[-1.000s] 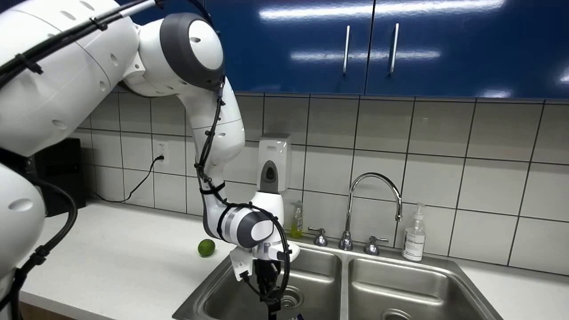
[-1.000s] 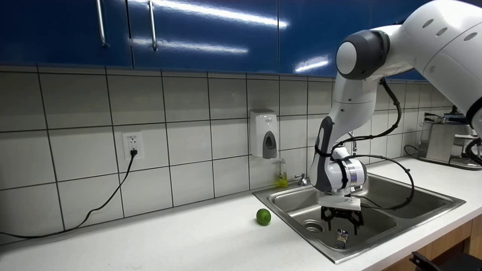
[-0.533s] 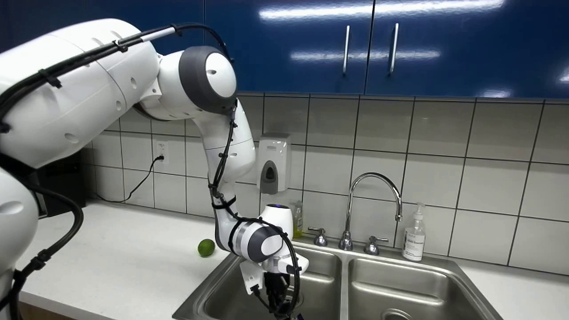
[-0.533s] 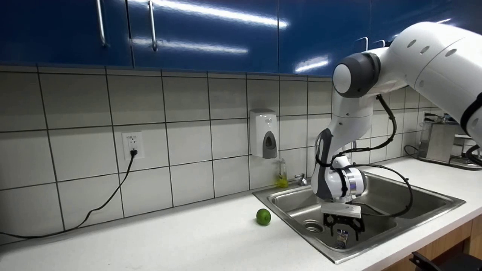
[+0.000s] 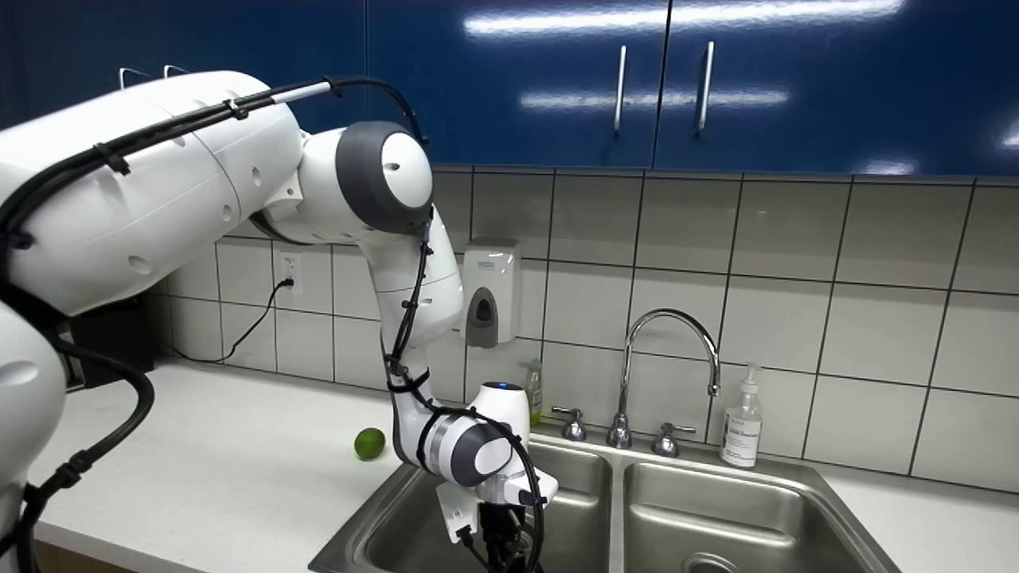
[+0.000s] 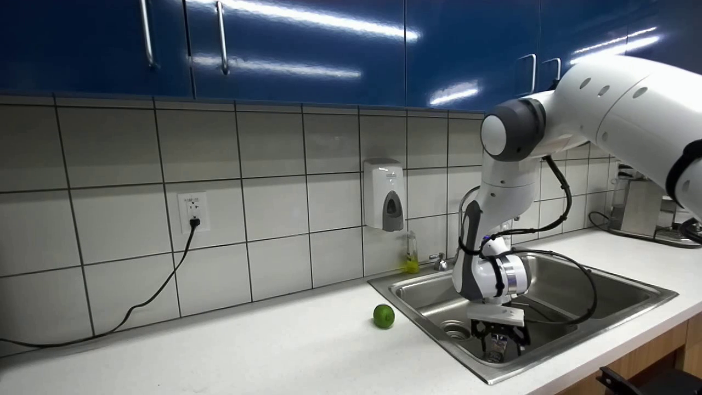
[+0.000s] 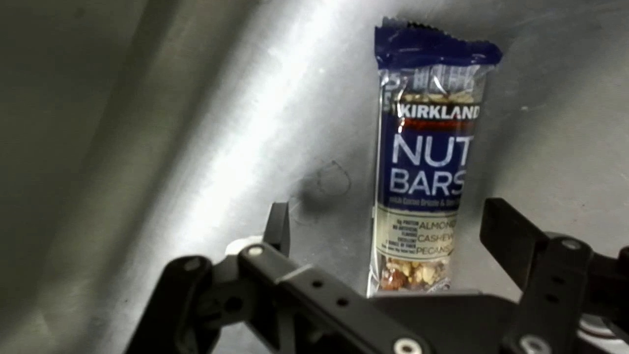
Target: Remove the snack bar from the sink and place it on the counter top
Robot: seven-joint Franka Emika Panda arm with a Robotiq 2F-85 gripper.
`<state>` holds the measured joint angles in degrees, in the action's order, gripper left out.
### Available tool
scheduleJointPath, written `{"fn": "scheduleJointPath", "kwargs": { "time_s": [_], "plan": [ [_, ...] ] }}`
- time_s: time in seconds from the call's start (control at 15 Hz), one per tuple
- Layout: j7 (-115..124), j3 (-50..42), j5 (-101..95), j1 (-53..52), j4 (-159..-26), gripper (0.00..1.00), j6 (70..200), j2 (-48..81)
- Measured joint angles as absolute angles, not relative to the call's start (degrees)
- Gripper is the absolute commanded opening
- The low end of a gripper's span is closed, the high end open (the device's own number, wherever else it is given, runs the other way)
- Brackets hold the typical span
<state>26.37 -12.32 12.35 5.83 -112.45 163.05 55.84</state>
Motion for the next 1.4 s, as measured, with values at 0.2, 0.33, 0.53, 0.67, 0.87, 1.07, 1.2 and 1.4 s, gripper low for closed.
{"fn": "scheduleJointPath", "kwargs": {
  "time_s": [0.2, 0.33, 0.53, 0.67, 0.87, 1.07, 1.2, 1.4],
  "plan": [
    [26.4, -12.3, 12.4, 6.1, -111.2, 0.74, 163.0, 56.6],
    [26.4, -12.3, 12.4, 6.3, -110.5, 0.58, 163.0, 57.0],
    [26.4, -12.3, 12.4, 6.3, -109.7, 0.33, 163.0, 57.1],
    [26.4, -12.3, 12.4, 6.3, -109.3, 0.18, 163.0, 57.1],
    [26.4, -12.4, 12.4, 6.3, -108.8, 0.1, 162.9, 57.0],
    [26.4, -12.5, 12.4, 6.3, -108.7, 0.1, 162.9, 57.0],
    [26.4, -12.5, 12.4, 6.3, -108.7, 0.1, 162.9, 57.0],
    [26.4, -12.7, 12.4, 5.9, -108.7, 0.1, 162.9, 57.0]
  ]
}}
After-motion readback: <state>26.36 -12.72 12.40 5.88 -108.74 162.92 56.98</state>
